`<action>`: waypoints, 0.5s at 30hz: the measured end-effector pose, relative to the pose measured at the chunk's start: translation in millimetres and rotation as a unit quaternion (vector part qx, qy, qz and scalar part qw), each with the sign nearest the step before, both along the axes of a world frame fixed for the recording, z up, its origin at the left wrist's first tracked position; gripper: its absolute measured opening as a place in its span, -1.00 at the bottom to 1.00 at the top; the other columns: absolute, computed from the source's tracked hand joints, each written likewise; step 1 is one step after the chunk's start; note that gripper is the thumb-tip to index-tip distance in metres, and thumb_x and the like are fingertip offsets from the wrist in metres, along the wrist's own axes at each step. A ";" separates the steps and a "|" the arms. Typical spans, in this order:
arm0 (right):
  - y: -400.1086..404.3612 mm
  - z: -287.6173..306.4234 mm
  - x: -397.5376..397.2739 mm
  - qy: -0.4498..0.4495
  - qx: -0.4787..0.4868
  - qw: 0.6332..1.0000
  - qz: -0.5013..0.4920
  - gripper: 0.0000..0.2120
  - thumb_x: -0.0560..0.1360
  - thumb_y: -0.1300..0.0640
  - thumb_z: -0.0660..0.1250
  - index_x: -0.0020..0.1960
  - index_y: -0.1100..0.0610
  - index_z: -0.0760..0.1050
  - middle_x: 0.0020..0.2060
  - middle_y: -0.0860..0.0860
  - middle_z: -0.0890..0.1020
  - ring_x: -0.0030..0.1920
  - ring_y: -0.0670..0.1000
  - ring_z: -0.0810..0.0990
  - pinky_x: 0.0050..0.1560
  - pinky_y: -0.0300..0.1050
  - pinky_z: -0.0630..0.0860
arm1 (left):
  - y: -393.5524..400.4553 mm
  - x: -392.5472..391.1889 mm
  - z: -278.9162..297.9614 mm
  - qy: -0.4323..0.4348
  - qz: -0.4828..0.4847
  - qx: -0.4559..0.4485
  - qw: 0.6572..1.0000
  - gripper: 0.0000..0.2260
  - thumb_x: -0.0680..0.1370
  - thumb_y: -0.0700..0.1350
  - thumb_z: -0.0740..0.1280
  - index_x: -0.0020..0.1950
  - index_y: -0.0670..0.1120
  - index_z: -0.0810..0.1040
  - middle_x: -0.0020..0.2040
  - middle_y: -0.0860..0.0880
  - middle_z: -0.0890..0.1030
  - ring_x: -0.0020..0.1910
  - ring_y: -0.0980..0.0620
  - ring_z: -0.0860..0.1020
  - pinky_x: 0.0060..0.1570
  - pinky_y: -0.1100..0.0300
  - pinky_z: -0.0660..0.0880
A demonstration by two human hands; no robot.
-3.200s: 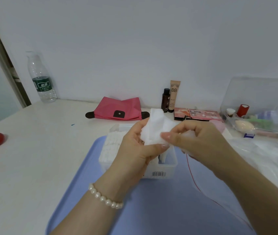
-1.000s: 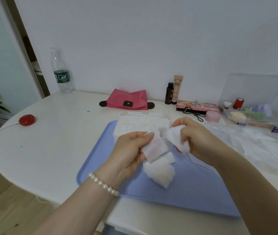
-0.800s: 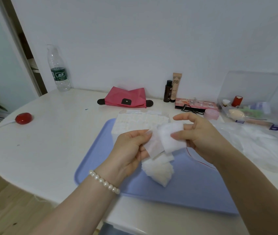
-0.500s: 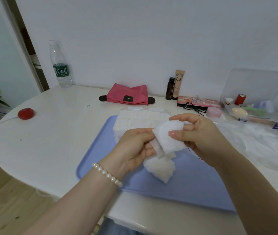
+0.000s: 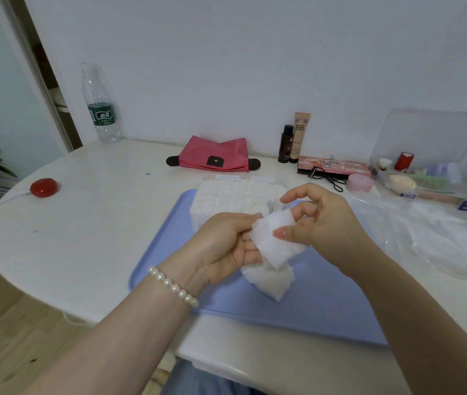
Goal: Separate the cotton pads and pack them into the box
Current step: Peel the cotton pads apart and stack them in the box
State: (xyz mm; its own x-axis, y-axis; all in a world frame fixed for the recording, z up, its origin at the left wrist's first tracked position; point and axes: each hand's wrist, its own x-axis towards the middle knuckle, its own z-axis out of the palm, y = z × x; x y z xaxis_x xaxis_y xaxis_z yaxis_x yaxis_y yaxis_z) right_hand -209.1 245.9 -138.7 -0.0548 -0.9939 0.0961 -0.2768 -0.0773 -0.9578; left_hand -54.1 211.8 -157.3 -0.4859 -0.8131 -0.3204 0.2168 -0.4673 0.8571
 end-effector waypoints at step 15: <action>1.4 -1.8 0.5 -0.028 -0.017 0.999 -0.020 -0.69 0.31 0.44 0.46 -0.11 0.12 0.49 -0.42 0.04 0.60 -0.41 -0.05 0.60 -0.35 -0.22 0.56 | 4.7 1.2 -4.3 0.057 -0.014 -0.024 0.998 -0.83 0.56 -0.32 0.20 0.03 -0.34 0.55 -0.09 -0.24 0.66 -0.18 -0.10 0.67 -0.13 0.07 0.61</action>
State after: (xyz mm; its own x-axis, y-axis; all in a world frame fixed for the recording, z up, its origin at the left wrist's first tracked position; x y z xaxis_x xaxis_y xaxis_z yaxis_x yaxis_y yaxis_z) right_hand -208.6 247.3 -140.5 -0.1014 -0.9868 0.1261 -0.2256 -0.1007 -0.9690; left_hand -53.0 216.5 -161.6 -0.5394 -0.8120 -0.2230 0.3026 -0.4340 0.8485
